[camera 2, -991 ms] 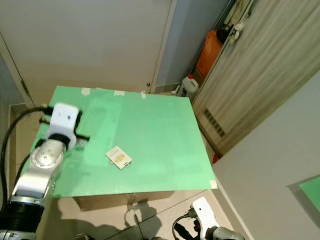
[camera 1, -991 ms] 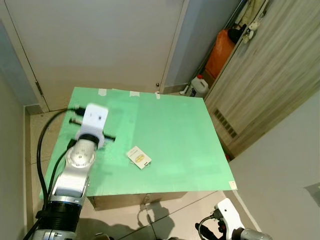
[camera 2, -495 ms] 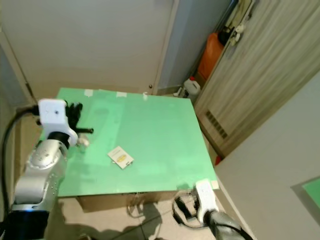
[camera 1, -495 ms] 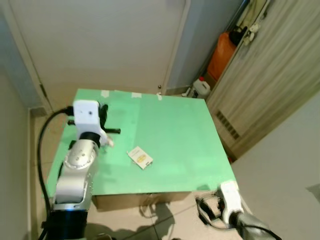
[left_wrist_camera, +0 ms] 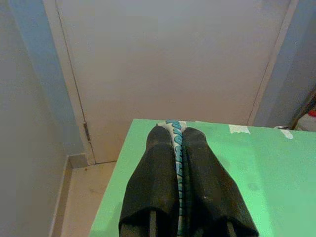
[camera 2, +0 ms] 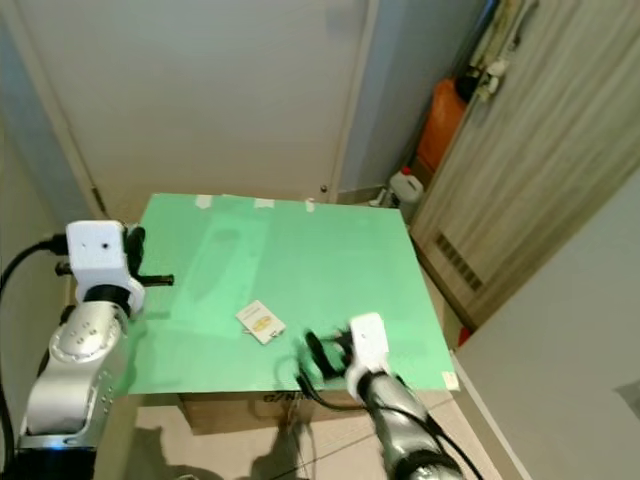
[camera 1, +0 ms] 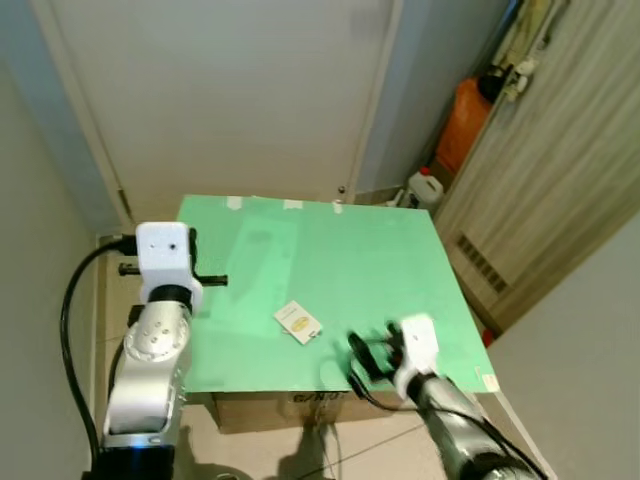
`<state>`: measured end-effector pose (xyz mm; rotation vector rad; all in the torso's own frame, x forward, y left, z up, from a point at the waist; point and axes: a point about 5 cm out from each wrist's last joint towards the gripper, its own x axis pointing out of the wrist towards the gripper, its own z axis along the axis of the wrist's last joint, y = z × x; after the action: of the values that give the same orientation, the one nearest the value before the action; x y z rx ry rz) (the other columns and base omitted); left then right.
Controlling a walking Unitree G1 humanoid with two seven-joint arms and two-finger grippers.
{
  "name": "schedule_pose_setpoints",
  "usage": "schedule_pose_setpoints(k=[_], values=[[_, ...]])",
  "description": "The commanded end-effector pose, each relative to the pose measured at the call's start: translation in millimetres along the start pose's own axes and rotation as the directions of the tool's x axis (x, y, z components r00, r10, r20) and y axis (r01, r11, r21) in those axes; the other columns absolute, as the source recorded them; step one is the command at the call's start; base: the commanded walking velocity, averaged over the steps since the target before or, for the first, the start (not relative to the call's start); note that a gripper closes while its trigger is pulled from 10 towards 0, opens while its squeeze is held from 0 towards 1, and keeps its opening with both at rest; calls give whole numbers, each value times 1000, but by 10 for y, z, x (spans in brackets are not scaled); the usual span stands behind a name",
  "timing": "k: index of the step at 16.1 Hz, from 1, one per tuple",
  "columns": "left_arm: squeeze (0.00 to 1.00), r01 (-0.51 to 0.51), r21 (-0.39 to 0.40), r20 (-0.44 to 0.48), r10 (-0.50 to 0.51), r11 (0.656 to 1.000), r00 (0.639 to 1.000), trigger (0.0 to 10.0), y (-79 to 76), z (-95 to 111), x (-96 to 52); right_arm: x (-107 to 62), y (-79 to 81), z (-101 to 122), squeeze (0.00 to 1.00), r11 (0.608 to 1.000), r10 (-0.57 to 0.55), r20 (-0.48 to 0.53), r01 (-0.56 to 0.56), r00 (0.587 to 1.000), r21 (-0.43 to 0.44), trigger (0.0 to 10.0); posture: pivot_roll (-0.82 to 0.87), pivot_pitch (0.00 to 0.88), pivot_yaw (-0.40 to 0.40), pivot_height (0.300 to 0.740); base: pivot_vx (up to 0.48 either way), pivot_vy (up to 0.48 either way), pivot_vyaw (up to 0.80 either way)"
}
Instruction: Hang keys on a hook
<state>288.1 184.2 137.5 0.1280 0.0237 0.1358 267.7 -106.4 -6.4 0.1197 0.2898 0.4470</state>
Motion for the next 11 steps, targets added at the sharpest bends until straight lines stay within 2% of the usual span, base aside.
schedule_pose_setpoints(k=[1,3,5,6,7,9,11], values=[[0,18,16,53,-18,1000,998,0,-62,105,-5,-2,-40,36,0,1000,-23,22,23,999,-1,10000,96,0,-91,740,0,0,0],[0,31,12,67,-31,999,997,0,-85,108,-18,41,-5,90,0,1000,-13,43,13,999,-9,10000,97,0,-92,740,0,0,0],[0,60,3,84,-60,998,995,0,-82,9,-107,75,15,171,0,1000,-8,91,9,996,-11,10000,90,0,-88,740,0,0,0],[0,57,-36,104,-53,998,993,0,-47,-6,-165,68,-4,266,0,1000,-29,177,30,984,-5,10000,88,0,-88,740,0,0,0],[0,62,-22,153,-58,998,987,0,-30,55,-219,47,-46,364,0,998,-61,263,63,963,3,10000,88,0,-88,740,0,0,0],[0,38,1,192,-38,999,981,0,14,135,-242,33,-138,485,0,993,-114,325,114,939,19,10000,87,0,-85,740,0,0,0],[0,43,23,213,-47,999,976,0,17,164,-241,53,-340,785,0,984,-174,400,176,900,30,10000,86,0,-83,740,0,0,0]])
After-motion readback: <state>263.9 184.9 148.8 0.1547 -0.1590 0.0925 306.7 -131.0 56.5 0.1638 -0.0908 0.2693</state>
